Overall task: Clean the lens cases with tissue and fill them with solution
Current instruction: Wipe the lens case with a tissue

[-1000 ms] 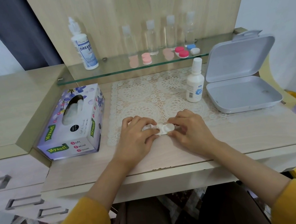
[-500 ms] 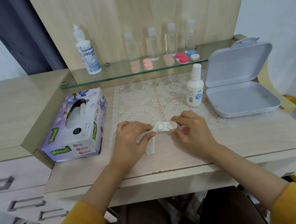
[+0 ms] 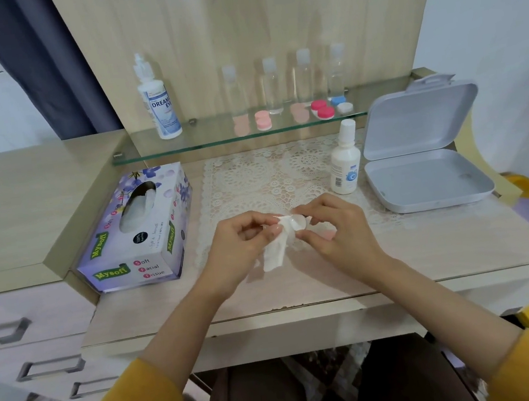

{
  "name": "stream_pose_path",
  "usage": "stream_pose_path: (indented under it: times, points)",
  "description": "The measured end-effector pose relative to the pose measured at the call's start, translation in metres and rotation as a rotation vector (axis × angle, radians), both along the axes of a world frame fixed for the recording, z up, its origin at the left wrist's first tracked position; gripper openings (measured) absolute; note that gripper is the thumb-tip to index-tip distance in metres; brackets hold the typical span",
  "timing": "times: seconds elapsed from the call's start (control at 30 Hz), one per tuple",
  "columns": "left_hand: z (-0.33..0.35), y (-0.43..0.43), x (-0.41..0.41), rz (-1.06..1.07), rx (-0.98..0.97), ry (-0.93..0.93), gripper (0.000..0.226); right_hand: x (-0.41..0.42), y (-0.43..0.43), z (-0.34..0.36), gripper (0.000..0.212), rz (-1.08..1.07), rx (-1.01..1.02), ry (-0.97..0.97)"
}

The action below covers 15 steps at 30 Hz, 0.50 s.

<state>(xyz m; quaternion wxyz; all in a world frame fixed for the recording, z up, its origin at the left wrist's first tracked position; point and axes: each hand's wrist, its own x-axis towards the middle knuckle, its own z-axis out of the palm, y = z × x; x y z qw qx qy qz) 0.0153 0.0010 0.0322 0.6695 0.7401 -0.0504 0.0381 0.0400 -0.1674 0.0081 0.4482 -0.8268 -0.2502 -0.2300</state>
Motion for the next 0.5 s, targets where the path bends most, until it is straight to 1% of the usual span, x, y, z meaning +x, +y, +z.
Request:
stream_pose_path:
  times: [0.13,0.27,0.33,0.43,0.5]
  points:
    - [-0.004,-0.001,-0.004,0.014,-0.011,0.024,0.011,-0.006,0.000,0.002,0.029,0.065,0.083,0.054]
    - [-0.004,-0.003,-0.007,0.019,-0.039,0.037,0.011,-0.009,0.005,0.007,0.016,0.047,0.107,0.126]
    - [-0.003,-0.003,-0.009,0.035,-0.037,0.038,0.011,-0.010,0.006,0.009,0.009,0.047,0.100,0.135]
    - [-0.002,-0.002,-0.011,0.066,-0.016,0.036,0.013,-0.013,0.006,0.011,0.011,0.052,0.097,0.138]
    - [-0.002,-0.001,-0.011,0.089,-0.019,0.034,0.015,-0.016,0.006,0.011,0.011,0.038,0.100,0.093]
